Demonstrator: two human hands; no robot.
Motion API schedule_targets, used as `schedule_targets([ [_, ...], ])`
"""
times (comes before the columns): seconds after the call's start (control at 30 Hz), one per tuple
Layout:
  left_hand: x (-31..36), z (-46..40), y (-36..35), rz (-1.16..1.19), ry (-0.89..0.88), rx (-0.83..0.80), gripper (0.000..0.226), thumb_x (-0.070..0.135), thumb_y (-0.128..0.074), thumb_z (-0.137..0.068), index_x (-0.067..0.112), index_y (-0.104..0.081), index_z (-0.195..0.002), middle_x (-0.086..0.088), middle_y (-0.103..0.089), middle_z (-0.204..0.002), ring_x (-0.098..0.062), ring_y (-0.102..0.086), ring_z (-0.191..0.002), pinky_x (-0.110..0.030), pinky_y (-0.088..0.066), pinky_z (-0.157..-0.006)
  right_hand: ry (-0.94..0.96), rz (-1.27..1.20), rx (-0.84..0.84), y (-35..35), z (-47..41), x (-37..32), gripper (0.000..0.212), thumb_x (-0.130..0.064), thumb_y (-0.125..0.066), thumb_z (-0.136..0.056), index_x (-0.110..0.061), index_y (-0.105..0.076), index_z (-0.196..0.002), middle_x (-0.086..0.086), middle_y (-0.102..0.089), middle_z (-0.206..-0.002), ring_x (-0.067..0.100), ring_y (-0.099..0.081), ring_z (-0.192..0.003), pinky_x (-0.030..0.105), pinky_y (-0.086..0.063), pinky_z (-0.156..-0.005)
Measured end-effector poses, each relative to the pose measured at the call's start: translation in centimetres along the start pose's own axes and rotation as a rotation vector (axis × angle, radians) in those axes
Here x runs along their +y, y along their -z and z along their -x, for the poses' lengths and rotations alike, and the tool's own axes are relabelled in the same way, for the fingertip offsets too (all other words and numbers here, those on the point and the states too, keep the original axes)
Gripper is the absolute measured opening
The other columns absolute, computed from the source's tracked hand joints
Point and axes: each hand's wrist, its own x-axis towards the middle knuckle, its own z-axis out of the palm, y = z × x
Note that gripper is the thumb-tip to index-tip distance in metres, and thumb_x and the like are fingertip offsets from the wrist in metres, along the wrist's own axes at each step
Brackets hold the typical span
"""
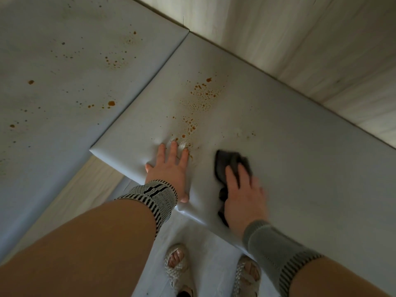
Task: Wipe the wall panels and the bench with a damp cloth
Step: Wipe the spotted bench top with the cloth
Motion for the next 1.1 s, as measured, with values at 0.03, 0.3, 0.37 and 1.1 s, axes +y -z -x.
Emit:
schedule_targets([
  [0.03,-0.1,0.0,0.0,0.002,-0.002,0.0,0.129,0.041,-0.083,-0.074,0.024,0.015,-0.156,-0.007,0.032,-0.159,-0.036,0.022,-0.148,-0.064,-0.016,-0.115,0.119,0.014,-0.034,-0.7,1.4,-0.4,0.089,-0.03,-0.076,-0.068,-0.018,-0.036,-0.146,0.013,-0.034,-0.149,0.038,-0.047,-0.118,0.051,-0.048,-0.091],
  [0.3,-1.8,0.3,0.1,0.088,-0.062,0.019,0.114,0.038,-0.074,-0.084,0.03,0.014,-0.155,0.003,0.03,-0.16,-0.025,0.021,-0.149,-0.053,-0.016,-0.121,0.45,0.144,-0.079,-0.4,-2.1,-4.3,0.081,-0.04,-0.053,-0.092,-0.021,-0.006,-0.155,0.006,0.009,-0.162,0.031,0.002,-0.149,0.049,-0.007,-0.121],
  [0.37,-2.8,1.1,0.2,0.151,-0.067,0.083,0.097,0.033,-0.064,-0.091,0.031,0.006,-0.157,0.005,0.023,-0.163,-0.021,0.012,-0.152,-0.044,-0.02,-0.122,0.54,0.203,-0.091,0.1,-2.1,-3.4,0.084,-0.044,-0.061,-0.085,-0.02,-0.017,-0.154,0.009,-0.005,-0.162,0.033,-0.012,-0.148,0.048,-0.015,-0.118],
  [1.1,-8.2,1.4,-1.3,0.295,0.256,0.056,0.094,0.056,-0.043,-0.097,0.019,0.021,-0.154,-0.003,0.036,-0.157,-0.021,0.023,-0.149,-0.05,-0.012,-0.121,0.806,0.281,-0.154,0.4,-4.7,-4.3,0.091,-0.05,-0.068,-0.069,-0.024,-0.029,-0.148,0.012,-0.015,-0.158,0.037,-0.024,-0.143,0.057,-0.027,-0.112],
])
